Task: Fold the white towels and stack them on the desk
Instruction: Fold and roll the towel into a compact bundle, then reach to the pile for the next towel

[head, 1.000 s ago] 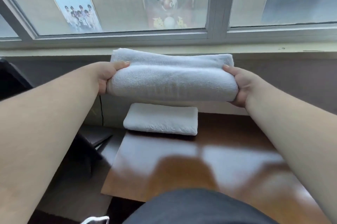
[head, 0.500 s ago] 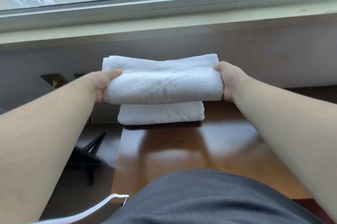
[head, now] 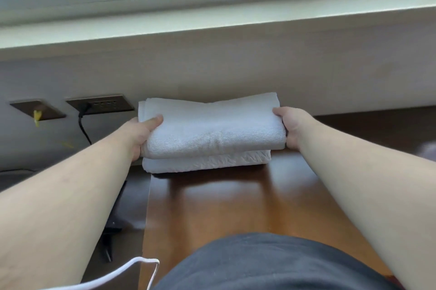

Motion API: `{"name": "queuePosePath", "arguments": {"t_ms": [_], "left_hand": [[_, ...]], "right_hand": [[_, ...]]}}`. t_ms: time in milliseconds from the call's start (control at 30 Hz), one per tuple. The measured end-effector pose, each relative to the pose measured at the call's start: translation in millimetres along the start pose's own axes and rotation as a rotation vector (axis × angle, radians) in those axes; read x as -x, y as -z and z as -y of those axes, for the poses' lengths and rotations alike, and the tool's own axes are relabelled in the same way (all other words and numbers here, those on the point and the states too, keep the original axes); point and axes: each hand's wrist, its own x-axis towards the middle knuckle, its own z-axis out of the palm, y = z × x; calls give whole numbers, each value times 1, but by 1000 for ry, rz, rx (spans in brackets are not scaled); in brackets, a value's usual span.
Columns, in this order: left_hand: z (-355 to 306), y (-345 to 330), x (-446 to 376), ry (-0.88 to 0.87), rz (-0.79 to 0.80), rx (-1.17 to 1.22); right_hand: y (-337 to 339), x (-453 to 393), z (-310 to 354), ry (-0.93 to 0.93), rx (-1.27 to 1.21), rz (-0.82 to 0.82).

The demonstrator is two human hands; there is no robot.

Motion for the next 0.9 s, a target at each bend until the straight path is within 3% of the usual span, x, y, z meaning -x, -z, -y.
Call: {"name": "queuePosePath", "arguments": {"t_ms": [300, 467, 567, 633, 700, 733, 800, 833, 900], "left_hand": [[18, 1, -31, 52, -84, -161], [23, -4, -47, 108, -179, -564], [20, -15, -49, 134, -233, -662], [20, -25, -41, 41, -403, -718], [25, -38, -23, -272, -624, -779], [30, -47, -13, -483, -652, -790], [42, -69, 2, -795, -533, -901], [49, -77, 5, -824, -417, -1023], [58, -84, 4, -648, -251, -1255]], "right_hand": [[-7, -29, -30, -17, 70, -49], [-11, -32, -33, -96, 359, -65], [-17, -33, -29, -58, 563, -185], [-21, -29, -31, 115, 714, -364], [-28, -15, -36, 516, 847, -480], [-36, -7, -39, 750, 915, -463], [-50, 0, -45, 1007, 1054, -321], [-55, 1, -49, 993, 1165, -238], [-57, -4, -58, 782, 1420, -146]]}}
